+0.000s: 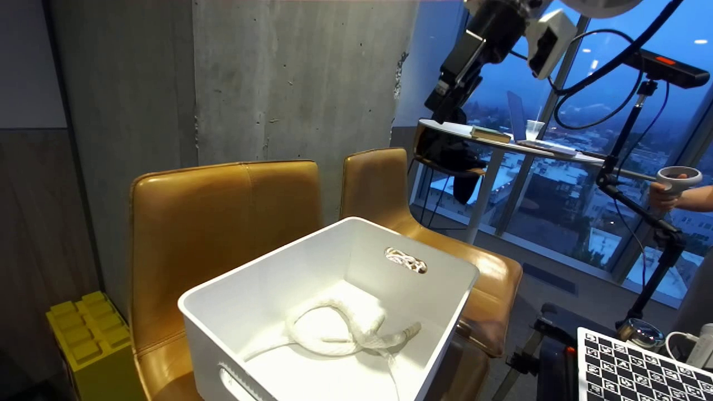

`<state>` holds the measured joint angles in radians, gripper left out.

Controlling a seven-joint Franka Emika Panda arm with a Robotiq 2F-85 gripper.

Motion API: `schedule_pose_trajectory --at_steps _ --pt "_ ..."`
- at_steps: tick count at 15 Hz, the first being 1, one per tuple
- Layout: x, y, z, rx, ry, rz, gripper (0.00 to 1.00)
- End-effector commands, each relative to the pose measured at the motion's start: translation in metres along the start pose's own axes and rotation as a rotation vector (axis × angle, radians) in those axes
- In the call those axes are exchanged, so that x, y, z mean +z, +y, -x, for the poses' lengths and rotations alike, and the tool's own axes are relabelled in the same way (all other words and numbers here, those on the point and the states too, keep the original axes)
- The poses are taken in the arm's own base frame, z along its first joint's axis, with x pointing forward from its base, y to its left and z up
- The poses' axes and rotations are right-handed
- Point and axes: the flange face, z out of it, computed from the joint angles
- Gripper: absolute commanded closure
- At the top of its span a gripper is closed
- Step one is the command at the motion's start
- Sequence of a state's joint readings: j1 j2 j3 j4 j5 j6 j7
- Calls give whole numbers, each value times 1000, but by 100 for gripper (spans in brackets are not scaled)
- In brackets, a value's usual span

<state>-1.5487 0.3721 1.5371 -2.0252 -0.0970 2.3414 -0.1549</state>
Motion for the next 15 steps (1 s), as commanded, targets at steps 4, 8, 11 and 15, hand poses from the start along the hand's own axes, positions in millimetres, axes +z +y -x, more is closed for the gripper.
schedule_pose_trajectory --at_steps 4,8,11,15 --pt "38 149 39 78 -80 90 0" --pt "99 209 56 160 -165 121 0" --pt "149 235 57 210 -210 119 0" --pt "201 245 60 288 -235 127 0"
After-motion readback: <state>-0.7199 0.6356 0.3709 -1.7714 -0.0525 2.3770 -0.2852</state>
